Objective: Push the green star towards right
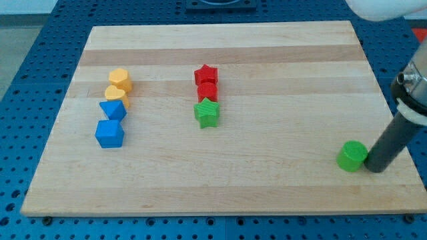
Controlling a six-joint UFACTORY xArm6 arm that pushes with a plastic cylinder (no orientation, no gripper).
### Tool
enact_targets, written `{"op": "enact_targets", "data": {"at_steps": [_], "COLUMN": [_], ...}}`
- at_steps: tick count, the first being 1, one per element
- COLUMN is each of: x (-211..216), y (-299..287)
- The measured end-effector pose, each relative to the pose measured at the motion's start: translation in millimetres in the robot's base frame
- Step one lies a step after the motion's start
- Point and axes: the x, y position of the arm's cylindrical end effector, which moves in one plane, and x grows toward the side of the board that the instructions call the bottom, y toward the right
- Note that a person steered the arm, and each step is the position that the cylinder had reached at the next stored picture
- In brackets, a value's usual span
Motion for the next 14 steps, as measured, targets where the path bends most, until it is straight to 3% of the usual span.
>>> {"op": "enact_targets", "data": {"at_steps": [2, 3, 4, 6, 8, 10, 11, 12, 14], "x": [-154.1, -195.6, -202.8, -110.3, -45.9, -49.5, -85.1, -84.3, -90.1], "y": [-57.1, -108.4, -150.7, -158.1, -248.3, -334.5, -342.3, -341.1, -280.7]}}
